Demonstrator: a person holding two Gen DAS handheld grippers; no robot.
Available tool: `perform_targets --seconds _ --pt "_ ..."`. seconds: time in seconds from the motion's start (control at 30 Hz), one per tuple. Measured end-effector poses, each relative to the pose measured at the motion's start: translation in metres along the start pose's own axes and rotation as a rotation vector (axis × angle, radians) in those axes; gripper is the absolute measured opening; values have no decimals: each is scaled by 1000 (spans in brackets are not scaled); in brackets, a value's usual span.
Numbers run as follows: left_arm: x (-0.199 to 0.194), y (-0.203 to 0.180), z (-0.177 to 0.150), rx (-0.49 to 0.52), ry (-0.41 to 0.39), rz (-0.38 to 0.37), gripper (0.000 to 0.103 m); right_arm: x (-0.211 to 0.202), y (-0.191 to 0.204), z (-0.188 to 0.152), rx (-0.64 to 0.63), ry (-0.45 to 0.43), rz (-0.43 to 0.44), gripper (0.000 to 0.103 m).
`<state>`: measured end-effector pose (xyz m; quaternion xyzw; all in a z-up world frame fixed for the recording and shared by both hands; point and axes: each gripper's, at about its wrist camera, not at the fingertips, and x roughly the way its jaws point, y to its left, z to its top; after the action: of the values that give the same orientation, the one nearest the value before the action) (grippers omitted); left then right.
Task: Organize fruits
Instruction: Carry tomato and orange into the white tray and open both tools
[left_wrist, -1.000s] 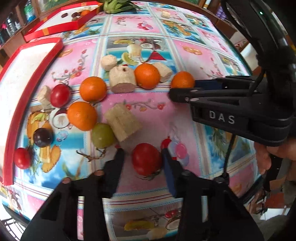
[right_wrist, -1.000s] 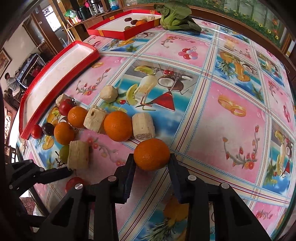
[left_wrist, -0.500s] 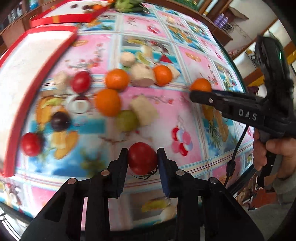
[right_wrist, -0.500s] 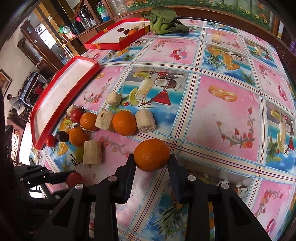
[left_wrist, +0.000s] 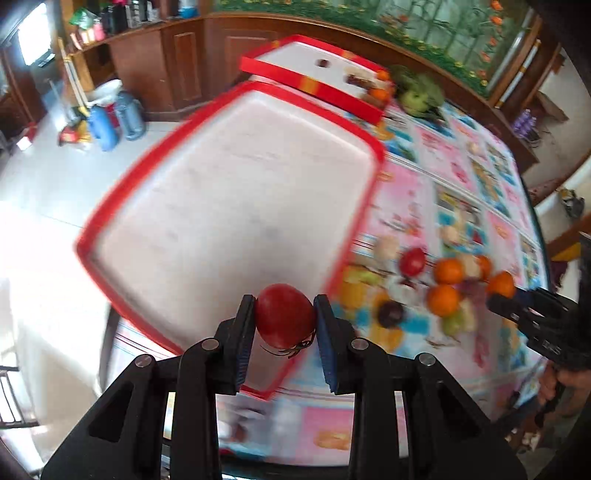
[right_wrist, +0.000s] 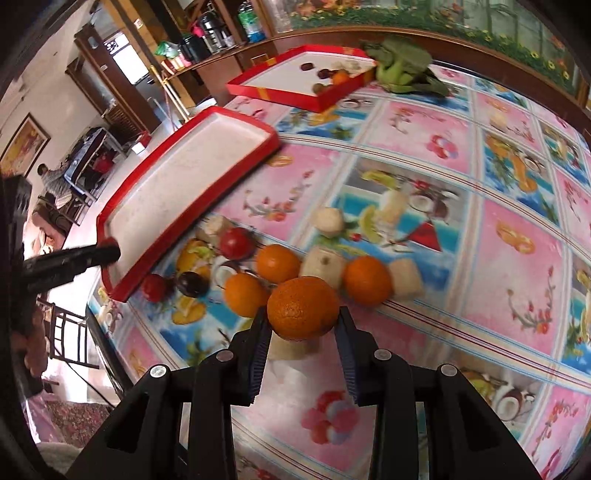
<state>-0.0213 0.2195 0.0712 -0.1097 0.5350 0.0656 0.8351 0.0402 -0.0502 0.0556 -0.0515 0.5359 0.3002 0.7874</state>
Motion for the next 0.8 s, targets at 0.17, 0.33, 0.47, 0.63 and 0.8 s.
perform_targets --seconds 0.17,0.33,0.47,0.63,0.8 --pt "34 18 -1 -15 106 23 29 12 23 12 -23 13 21 35" --pt "52 -14 -26 62 189 -80 29 22 44 30 -63 16 33 35" --pt "53 -25 -26 81 207 -149 29 36 64 55 -87 18 59 35" --pt "58 -7 -2 64 185 -132 29 63 92 86 -124 50 92 35" --pt "59 6 14 78 179 -107 29 93 111 101 -129 100 91 35"
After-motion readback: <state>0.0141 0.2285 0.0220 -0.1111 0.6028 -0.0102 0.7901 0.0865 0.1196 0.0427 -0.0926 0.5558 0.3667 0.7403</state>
